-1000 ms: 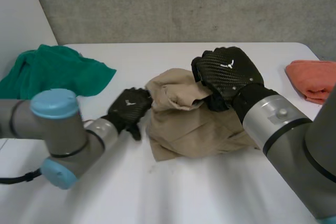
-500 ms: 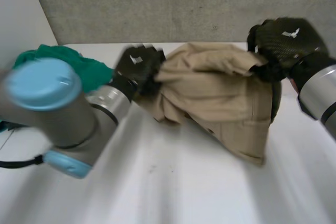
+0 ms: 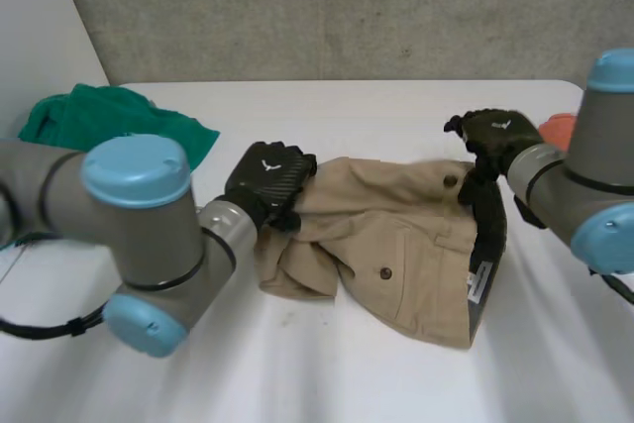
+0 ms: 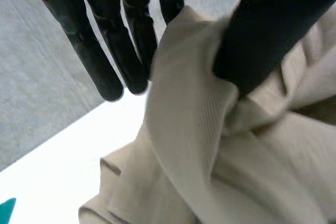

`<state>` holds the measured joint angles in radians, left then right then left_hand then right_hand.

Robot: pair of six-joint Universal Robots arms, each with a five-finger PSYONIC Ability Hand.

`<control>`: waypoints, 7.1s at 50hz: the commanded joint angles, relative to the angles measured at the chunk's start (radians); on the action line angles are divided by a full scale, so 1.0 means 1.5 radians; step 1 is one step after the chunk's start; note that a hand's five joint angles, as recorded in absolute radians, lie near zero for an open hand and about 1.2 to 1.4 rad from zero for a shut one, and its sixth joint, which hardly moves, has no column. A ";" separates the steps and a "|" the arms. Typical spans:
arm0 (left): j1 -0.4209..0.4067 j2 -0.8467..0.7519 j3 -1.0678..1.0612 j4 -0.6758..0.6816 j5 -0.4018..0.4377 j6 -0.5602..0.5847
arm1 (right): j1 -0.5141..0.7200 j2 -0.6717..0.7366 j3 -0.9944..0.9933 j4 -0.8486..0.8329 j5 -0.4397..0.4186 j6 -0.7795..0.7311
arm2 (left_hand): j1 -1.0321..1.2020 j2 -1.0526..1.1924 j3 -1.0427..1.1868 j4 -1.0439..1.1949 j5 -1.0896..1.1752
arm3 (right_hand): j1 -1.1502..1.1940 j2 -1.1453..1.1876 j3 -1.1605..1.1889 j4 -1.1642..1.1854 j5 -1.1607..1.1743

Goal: Fold the laundry.

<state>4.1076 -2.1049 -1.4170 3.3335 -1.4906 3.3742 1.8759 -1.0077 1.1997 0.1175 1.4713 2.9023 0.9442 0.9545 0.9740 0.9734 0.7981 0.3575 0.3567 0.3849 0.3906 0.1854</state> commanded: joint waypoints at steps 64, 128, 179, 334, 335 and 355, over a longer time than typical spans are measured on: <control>0.059 0.126 -0.044 -0.109 -0.080 -0.179 | 0.016 -0.009 -0.025 0.101 -0.094 -0.024 | 0.301 0.294 0.281 0.282 0.282 | 0.692 0.693 0.674 0.670 0.691; 0.082 -0.027 0.162 0.265 -0.049 0.173 | 0.022 0.071 -0.131 -0.369 0.039 -0.245 | 0.301 0.294 0.281 0.282 0.282 | 0.692 0.693 0.674 0.670 0.691; -0.010 0.155 -0.123 -0.133 -0.075 0.286 | -0.005 -0.227 0.309 0.060 0.028 -0.371 | 0.301 0.294 0.281 0.282 0.282 | 0.692 0.693 0.674 0.670 0.691; -0.066 0.001 0.201 -0.168 -0.059 0.016 | 0.059 -0.133 0.223 -0.171 -0.032 -0.136 | -0.513 -0.520 -0.533 -0.533 -0.532 | -0.122 -0.121 -0.140 -0.144 -0.124; -0.066 0.013 0.190 -0.162 -0.051 0.011 | 0.062 -0.146 0.248 -0.191 -0.034 -0.138 | -0.513 -0.519 -0.532 -0.532 -0.532 | -0.122 -0.121 -0.140 -0.144 -0.124; -0.060 0.056 0.120 -0.129 0.041 -0.036 | 0.079 -0.055 0.493 -0.479 -0.120 -0.255 | -0.507 -0.514 -0.527 -0.526 -0.526 | -0.122 -0.121 -0.140 -0.144 -0.124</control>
<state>4.0161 -2.0127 -1.2381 3.1398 -1.4268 3.3177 2.0014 -1.1729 1.9744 -0.5564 1.2914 2.5864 0.1915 0.2025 0.2081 0.1983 0.0437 0.2157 0.2045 0.2063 0.2075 0.0423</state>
